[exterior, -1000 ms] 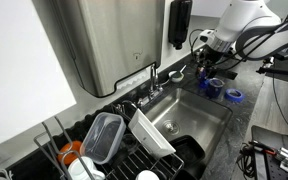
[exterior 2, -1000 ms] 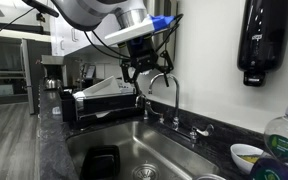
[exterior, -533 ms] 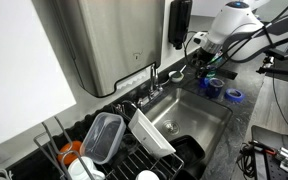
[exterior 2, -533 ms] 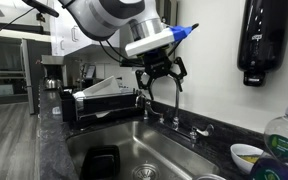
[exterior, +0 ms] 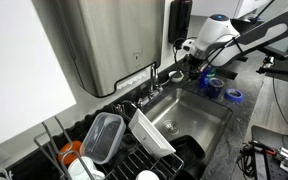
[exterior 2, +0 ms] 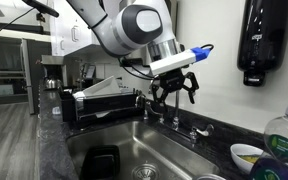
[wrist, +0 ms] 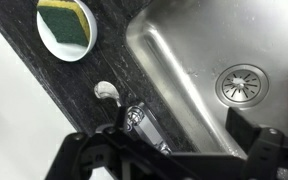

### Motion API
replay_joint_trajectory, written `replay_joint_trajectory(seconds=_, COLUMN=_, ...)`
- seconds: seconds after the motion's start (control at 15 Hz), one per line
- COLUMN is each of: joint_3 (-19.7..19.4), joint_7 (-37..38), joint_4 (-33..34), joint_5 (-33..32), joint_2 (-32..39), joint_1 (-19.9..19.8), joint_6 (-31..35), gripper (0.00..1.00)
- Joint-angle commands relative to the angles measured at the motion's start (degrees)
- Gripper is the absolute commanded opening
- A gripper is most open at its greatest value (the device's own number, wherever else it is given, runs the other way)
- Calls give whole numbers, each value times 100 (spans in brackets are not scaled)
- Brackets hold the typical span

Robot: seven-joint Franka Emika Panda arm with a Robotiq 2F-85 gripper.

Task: Turn the right tap handle to the left

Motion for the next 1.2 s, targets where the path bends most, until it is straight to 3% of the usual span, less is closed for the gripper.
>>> replay_joint_trajectory(seconds=0.0, joint_3=205, joint_7=-358, joint_4=438, joint_5=-14, joint_2=511, joint_1=-302, joint_6=75, gripper=100)
replay_joint_trajectory(seconds=0.73, joint_3=232, joint_7=-195, joint_4=593, joint_5=-136, joint_2=726, joint_1=-362, joint_6=-47, gripper=100)
replay_joint_trajectory(seconds=1.13, joint_3=247, joint_7=-243, joint_4=710, joint_5=-337, joint_2=898, joint_1=-407, joint_6=212, gripper=100)
